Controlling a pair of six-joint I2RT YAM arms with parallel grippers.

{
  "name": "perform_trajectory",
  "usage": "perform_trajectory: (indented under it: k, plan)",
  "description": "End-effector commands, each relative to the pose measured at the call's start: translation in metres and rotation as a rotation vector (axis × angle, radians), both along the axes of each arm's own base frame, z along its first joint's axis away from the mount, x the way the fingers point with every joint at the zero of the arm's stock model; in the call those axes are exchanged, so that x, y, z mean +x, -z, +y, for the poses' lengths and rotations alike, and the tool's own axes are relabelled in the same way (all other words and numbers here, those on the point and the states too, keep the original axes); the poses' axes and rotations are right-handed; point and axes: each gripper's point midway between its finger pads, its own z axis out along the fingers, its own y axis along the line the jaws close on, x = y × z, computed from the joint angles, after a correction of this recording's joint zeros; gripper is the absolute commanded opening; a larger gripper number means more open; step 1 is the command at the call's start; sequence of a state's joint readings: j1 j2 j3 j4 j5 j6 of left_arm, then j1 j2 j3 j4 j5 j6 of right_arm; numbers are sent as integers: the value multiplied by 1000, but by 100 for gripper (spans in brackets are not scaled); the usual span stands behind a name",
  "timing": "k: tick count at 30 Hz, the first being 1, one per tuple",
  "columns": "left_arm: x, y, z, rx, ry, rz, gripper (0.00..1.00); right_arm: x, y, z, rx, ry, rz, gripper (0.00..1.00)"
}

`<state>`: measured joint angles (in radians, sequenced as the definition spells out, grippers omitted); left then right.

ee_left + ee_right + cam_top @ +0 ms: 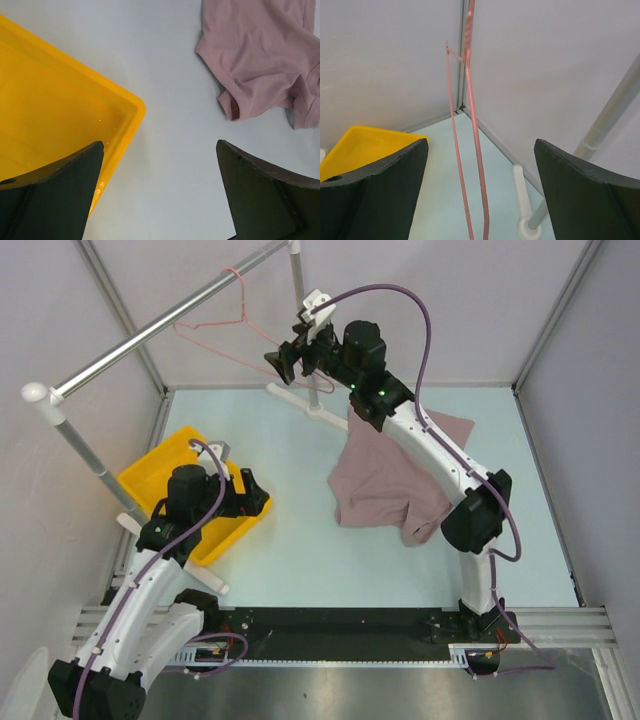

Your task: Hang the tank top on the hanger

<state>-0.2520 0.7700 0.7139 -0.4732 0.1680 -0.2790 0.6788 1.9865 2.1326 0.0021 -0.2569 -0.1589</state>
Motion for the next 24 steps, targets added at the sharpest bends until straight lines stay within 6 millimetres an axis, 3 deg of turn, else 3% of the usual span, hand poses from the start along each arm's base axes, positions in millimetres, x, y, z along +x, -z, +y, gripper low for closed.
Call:
perform_trajectory:
  k: [1,2,3,6,7,8,11,14,15,17,21,24]
  plan:
    - [4,-6,6,5,-31,-38,99,1,-35,6,36,-19,-68,92]
    - [4,-6,6,1,-31,-40,99,8,-24,11,23,-19,-54,92]
    - [4,-7,5,-4,-23,-42,99,6,-31,11,24,-21,-60,92]
    - [3,-9,5,-5,-21,-48,100,12,-15,18,-12,-36,-33,91]
    - [2,-10,5,-7,-23,-52,99,11,-22,17,-7,-37,-42,90]
    - [2,-10,6,-5,-28,-54,99,10,-15,21,-19,-57,-30,89]
    - [2,-13,9,-5,-42,-66,99,8,-4,21,-48,-67,10,85]
    - [1,-13,7,-12,-35,-68,99,8,6,20,-70,-64,45,75]
    - [1,-14,7,-13,-34,-70,99,8,7,20,-70,-61,56,65]
    - [1,-15,7,-16,-31,-71,99,7,10,19,-75,-62,74,54]
    - [0,-19,9,-14,-42,-89,99,-1,1,20,-60,-67,63,22]
    - [-1,-21,10,-16,-46,-101,100,-6,-10,22,-59,-46,25,4]
